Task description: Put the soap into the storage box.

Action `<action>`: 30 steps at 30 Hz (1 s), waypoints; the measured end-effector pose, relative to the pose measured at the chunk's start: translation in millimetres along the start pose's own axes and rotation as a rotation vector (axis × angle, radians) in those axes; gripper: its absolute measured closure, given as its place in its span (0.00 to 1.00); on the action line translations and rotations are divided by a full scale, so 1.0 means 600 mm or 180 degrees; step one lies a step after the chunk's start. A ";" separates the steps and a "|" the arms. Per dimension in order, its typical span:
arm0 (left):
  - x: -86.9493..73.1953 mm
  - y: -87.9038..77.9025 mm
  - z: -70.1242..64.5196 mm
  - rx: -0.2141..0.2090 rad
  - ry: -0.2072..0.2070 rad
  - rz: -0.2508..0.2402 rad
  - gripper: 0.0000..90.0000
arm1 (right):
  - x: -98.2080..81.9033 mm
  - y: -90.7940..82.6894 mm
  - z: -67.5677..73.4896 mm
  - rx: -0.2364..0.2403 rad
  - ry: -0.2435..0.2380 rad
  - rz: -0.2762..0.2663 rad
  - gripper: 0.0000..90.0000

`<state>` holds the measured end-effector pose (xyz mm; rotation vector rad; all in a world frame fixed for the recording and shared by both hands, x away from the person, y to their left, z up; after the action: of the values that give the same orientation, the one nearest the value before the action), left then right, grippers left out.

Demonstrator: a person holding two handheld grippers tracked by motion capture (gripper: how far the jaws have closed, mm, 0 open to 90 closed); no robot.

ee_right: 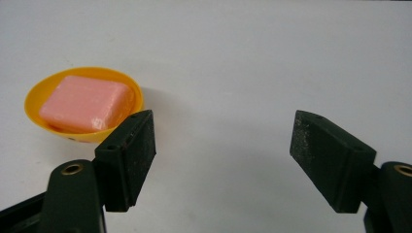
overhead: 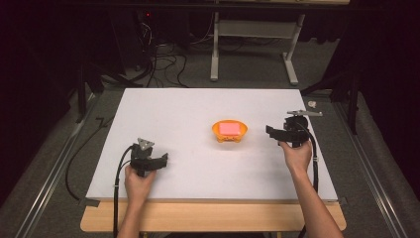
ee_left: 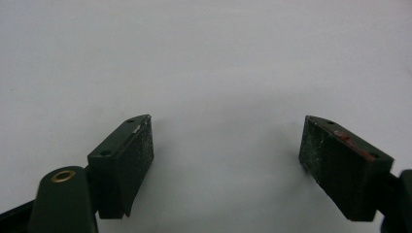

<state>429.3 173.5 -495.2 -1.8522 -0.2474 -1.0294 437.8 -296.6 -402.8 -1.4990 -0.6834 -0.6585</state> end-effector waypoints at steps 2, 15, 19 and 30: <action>0.000 0.000 0.000 0.0000 0.0000 0.0000 0.23 | -0.002 -0.001 -0.002 -0.0002 0.0006 0.0003 0.28; 0.000 0.000 0.000 0.0001 0.0000 -0.0001 0.23 | -0.025 -0.008 -0.022 -0.0025 0.0046 -0.0035 0.29; 0.000 0.000 0.000 0.0001 0.0000 0.0000 0.23 | -0.034 -0.009 -0.026 -0.0016 0.0040 -0.0045 0.30; 0.000 0.000 0.000 0.0002 0.0001 0.0001 0.23 | -0.055 -0.008 -0.031 -0.0019 0.0058 -0.0016 0.30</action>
<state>429.3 173.5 -495.2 -1.8515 -0.2475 -1.0293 412.7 -315.9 -423.6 -1.4957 -0.6720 -0.6778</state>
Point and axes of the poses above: each handheld gripper's, and its own axes: y roughly forward along the jaws, x roughly out of its top, z roughly to its left, the point moved 1 cm from there along y, roughly forward along the jaws, and after that the axes turned 15 degrees about -x, right-handed, at the moved point
